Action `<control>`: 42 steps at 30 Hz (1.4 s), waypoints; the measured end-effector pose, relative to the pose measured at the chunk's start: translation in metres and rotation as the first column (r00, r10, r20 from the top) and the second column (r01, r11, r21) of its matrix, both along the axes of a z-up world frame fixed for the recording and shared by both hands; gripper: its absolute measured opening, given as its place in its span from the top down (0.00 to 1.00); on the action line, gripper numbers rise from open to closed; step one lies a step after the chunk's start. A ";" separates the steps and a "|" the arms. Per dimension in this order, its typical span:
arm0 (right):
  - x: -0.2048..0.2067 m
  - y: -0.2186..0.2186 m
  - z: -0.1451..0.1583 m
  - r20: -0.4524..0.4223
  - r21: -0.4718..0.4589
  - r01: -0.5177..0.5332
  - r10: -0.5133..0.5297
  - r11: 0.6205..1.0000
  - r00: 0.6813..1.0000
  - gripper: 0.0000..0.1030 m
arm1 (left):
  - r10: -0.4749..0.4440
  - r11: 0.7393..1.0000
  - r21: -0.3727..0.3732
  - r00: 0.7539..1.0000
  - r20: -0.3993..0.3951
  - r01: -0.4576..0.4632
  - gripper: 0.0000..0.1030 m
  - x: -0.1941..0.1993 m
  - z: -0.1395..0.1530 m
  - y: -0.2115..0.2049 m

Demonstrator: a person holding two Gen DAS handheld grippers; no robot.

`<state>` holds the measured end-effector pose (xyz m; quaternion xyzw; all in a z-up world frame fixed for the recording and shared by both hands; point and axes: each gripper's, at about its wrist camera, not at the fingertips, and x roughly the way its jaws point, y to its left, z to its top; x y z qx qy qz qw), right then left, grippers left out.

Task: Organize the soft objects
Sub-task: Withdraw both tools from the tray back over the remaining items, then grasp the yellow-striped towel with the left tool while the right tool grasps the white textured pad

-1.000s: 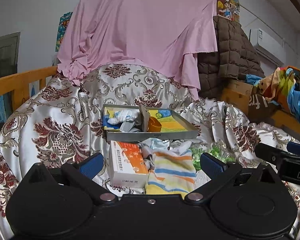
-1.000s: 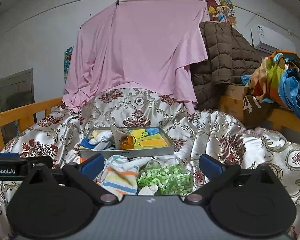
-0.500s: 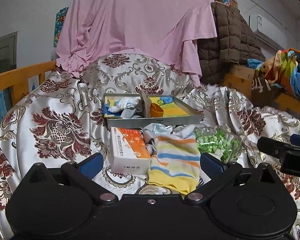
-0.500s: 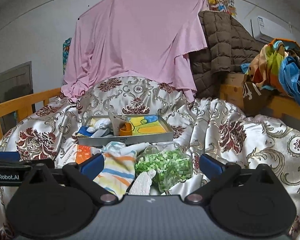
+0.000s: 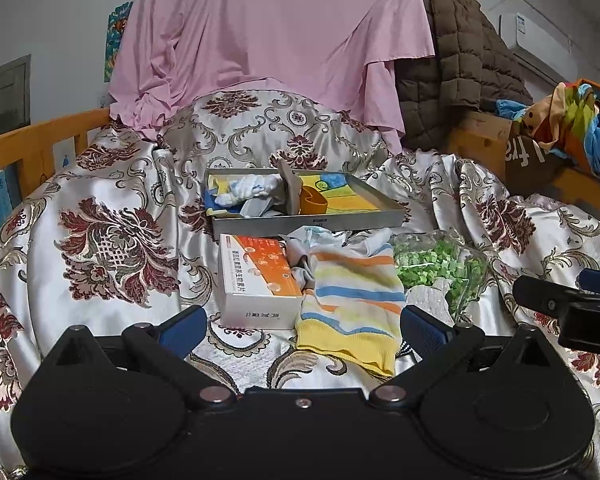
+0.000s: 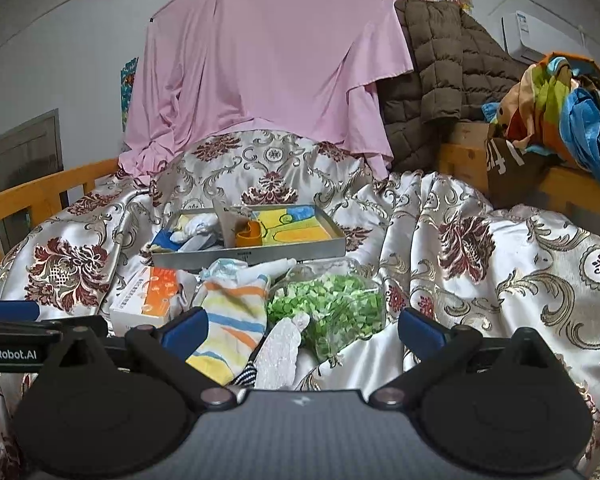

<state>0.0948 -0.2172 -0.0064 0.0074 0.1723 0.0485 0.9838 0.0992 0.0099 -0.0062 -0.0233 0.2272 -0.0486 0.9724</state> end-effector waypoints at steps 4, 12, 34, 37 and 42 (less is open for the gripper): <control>0.002 0.000 -0.003 -0.021 -0.005 0.004 -0.004 1.000 1.000 0.00 | -0.010 1.000 -0.013 1.000 -0.014 0.010 0.01 0.001 -0.002 0.001; 0.010 -0.002 -0.011 -0.093 0.004 0.007 -0.007 1.000 0.996 0.00 | -0.030 0.999 -0.040 0.998 -0.058 0.028 0.01 0.008 -0.008 0.001; 0.077 -0.025 -0.030 -0.324 0.102 -0.113 0.140 0.988 0.936 0.01 | -0.246 0.931 0.189 0.920 -0.305 0.312 0.01 0.074 -0.034 -0.035; 0.084 -0.026 -0.035 -0.354 0.127 -0.115 0.154 0.985 0.923 0.01 | -0.299 0.902 0.228 0.912 -0.280 0.366 0.01 0.081 -0.034 -0.042; 0.095 -0.030 -0.036 -0.341 0.160 -0.150 0.197 0.976 0.919 0.01 | -0.403 0.839 0.279 0.878 -0.256 0.467 0.01 0.095 -0.040 -0.054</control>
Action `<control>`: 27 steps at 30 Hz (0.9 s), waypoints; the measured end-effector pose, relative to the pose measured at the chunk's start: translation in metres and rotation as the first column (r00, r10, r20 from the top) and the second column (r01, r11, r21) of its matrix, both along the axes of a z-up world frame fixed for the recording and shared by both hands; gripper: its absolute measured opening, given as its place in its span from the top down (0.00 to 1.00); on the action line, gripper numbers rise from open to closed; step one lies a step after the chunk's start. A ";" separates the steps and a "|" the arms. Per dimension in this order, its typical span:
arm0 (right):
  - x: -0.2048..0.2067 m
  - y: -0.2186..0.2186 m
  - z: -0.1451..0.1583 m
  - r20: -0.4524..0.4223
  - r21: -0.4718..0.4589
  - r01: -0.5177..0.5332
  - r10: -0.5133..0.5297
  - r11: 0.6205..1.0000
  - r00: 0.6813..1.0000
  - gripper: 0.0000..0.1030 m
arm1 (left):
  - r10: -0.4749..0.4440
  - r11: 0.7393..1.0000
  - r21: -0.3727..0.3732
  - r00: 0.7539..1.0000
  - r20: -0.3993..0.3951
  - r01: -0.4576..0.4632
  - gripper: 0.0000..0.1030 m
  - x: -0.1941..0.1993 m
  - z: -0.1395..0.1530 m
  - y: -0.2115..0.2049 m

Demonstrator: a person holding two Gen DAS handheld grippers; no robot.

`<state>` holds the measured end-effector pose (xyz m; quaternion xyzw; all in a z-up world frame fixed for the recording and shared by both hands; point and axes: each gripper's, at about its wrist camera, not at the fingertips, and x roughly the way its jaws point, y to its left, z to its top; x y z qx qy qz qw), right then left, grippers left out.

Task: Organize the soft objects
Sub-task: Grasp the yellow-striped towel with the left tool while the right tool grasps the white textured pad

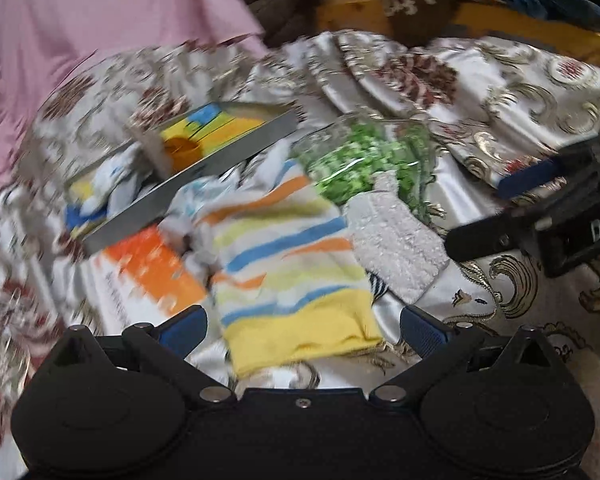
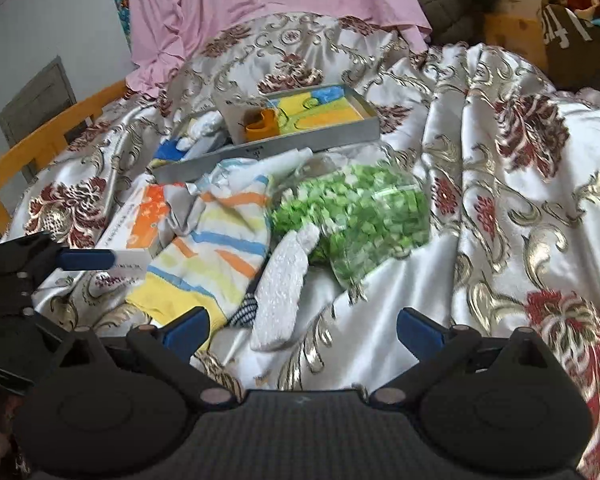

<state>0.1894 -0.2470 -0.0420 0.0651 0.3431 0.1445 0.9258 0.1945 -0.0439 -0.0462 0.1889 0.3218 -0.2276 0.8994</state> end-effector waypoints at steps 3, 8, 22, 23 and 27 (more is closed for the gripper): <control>0.009 -0.005 0.000 -0.005 0.067 -0.033 0.034 0.997 0.999 0.04 | -0.066 0.998 -0.011 0.998 0.004 0.066 0.01 0.007 -0.003 -0.005; 0.020 -0.006 -0.004 -0.027 0.118 -0.080 0.084 0.990 0.996 0.11 | -0.125 0.992 -0.015 0.991 -0.038 0.125 0.01 0.019 -0.015 -0.012; 0.034 0.005 -0.022 -0.058 0.115 -0.110 0.117 0.987 0.991 0.20 | -0.061 0.997 -0.053 0.992 -0.107 0.056 0.07 0.049 -0.031 0.001; 0.034 0.004 -0.022 -0.057 0.119 -0.113 0.120 0.986 0.991 0.21 | -0.059 0.997 -0.049 0.993 -0.105 0.054 0.09 0.050 -0.032 0.000; 0.035 0.003 -0.022 -0.064 0.116 -0.086 0.093 0.990 0.994 0.30 | -0.052 0.997 -0.062 0.993 -0.102 0.046 0.12 0.050 -0.030 0.004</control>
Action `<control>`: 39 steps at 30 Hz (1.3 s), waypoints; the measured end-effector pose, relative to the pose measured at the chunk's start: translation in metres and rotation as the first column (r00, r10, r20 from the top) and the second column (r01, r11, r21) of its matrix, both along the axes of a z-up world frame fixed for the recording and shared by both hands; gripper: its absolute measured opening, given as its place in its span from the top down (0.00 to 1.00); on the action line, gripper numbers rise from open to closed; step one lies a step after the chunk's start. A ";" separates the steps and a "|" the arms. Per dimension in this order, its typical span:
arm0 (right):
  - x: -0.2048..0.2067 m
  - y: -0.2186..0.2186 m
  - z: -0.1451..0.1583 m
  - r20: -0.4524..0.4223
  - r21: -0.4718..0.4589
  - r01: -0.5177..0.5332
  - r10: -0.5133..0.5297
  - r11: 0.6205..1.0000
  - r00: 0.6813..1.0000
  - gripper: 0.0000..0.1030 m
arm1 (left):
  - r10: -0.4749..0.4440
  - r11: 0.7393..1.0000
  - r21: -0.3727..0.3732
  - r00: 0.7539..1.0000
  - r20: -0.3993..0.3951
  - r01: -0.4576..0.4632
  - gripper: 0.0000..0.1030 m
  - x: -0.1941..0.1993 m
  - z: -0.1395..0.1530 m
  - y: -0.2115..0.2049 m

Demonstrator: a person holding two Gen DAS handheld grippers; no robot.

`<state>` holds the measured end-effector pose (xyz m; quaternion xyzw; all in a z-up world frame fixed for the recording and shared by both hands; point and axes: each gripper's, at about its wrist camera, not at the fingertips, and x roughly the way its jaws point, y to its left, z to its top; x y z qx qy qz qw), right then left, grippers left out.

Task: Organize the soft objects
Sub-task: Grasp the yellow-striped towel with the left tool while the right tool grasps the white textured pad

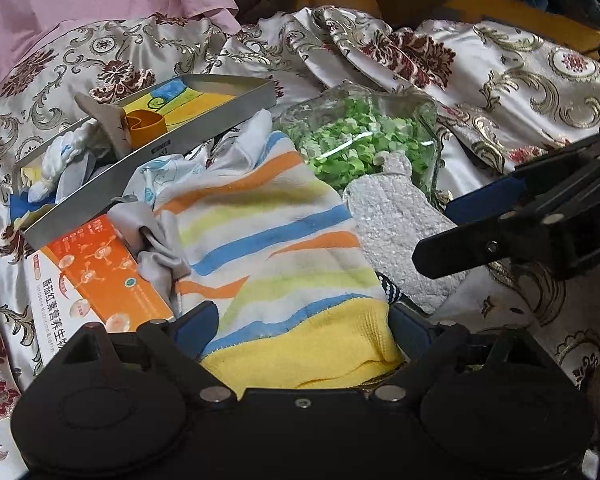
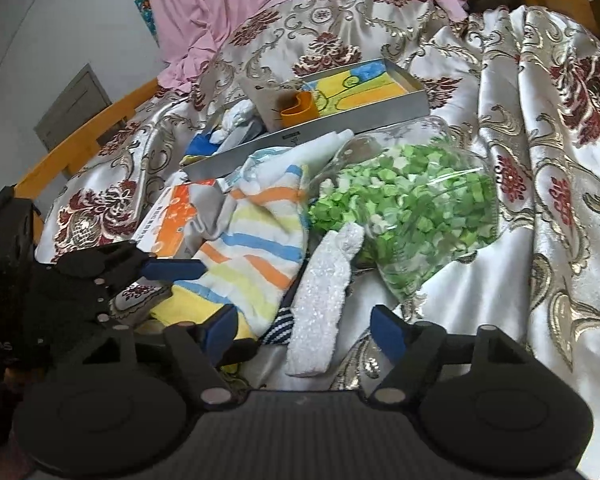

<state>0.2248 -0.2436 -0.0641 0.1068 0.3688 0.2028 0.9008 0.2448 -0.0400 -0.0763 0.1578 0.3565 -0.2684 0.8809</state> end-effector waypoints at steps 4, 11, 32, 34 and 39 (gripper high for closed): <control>0.002 -0.001 -0.002 -0.003 -0.029 0.027 -0.027 0.999 1.000 0.42 | 0.025 0.999 -0.044 1.000 -0.009 -0.025 0.18 0.003 0.002 0.005; 0.002 0.004 -0.005 0.013 -0.069 0.041 -0.040 0.997 0.999 0.58 | 0.085 0.988 -0.121 0.995 -0.050 -0.091 0.39 0.013 0.005 0.008; 0.002 0.018 -0.011 0.051 -0.126 0.037 -0.031 0.991 0.998 0.74 | 0.019 0.999 -0.044 1.000 -0.021 -0.020 0.40 0.022 -0.006 -0.014; 0.003 0.017 -0.012 0.044 -0.120 0.039 -0.034 0.992 0.998 0.74 | 0.005 1.000 -0.026 1.000 -0.022 -0.006 0.37 0.021 -0.007 -0.017; 0.003 0.014 -0.014 0.035 -0.104 0.049 -0.046 0.993 0.998 0.71 | -0.006 1.000 0.008 1.000 -0.027 0.006 0.34 0.019 -0.009 -0.018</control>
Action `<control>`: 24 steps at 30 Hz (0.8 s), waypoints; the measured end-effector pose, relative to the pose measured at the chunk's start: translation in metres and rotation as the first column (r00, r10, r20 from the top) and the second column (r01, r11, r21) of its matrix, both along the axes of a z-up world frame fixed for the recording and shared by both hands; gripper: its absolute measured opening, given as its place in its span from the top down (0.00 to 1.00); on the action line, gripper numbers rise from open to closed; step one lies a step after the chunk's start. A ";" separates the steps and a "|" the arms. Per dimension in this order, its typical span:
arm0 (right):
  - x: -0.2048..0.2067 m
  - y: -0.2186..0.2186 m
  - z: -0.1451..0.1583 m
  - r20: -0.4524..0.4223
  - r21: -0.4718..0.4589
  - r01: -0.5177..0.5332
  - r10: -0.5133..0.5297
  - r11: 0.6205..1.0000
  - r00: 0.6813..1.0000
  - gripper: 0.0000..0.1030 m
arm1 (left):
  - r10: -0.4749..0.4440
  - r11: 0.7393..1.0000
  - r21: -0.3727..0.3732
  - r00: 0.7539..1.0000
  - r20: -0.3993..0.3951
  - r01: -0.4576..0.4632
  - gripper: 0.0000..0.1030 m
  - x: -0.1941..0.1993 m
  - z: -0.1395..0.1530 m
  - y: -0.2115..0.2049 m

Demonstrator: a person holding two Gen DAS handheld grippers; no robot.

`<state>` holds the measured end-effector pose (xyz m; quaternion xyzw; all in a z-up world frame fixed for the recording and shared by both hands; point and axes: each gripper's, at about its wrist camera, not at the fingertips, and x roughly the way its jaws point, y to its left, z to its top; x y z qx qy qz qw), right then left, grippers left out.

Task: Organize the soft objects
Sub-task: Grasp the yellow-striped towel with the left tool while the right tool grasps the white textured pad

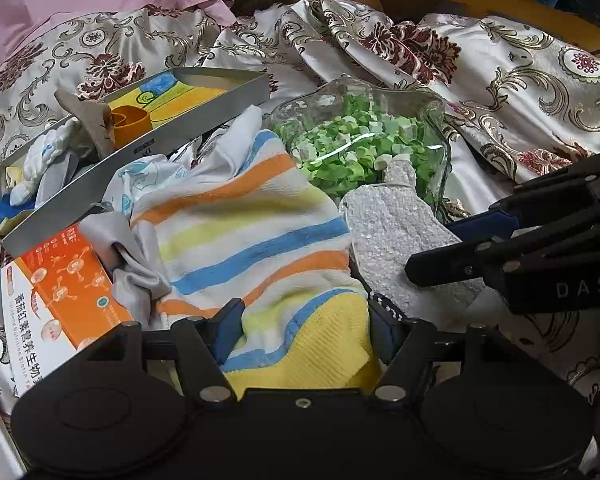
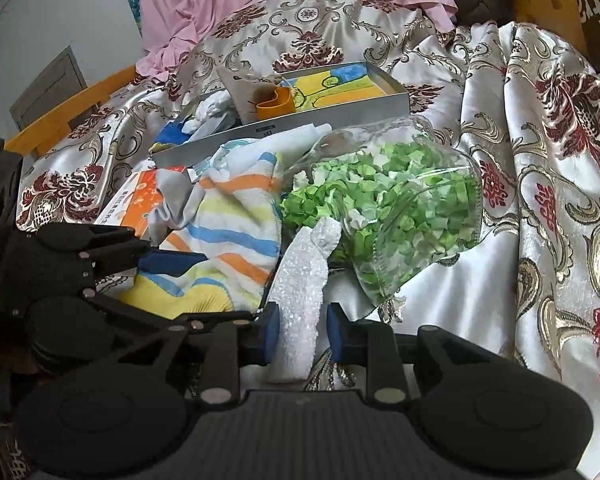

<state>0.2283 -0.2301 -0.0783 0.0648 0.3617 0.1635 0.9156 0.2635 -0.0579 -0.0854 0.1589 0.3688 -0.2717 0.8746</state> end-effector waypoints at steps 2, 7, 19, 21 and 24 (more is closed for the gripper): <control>0.000 -0.001 -0.001 -0.001 0.000 0.001 -0.001 1.000 1.000 0.70 | 0.005 1.000 -0.004 1.000 -0.003 -0.005 0.40 0.000 0.000 0.001; -0.003 0.002 0.000 0.006 -0.005 -0.012 0.012 1.000 1.000 0.76 | 0.032 0.999 -0.027 0.999 -0.005 -0.033 0.61 -0.003 0.006 0.006; -0.001 0.003 -0.001 0.008 0.011 -0.025 0.025 1.000 1.000 0.74 | 0.134 0.981 -0.135 0.989 -0.069 -0.143 0.66 0.004 0.004 0.018; 0.000 0.005 -0.003 -0.009 0.013 -0.041 0.041 0.999 0.999 0.69 | 0.124 0.983 -0.130 0.990 -0.065 -0.132 0.59 0.005 0.002 0.016; 0.000 0.010 -0.005 -0.010 -0.003 -0.065 0.065 0.998 0.998 0.66 | 0.090 0.987 -0.127 0.994 -0.068 -0.098 0.45 0.002 0.001 0.013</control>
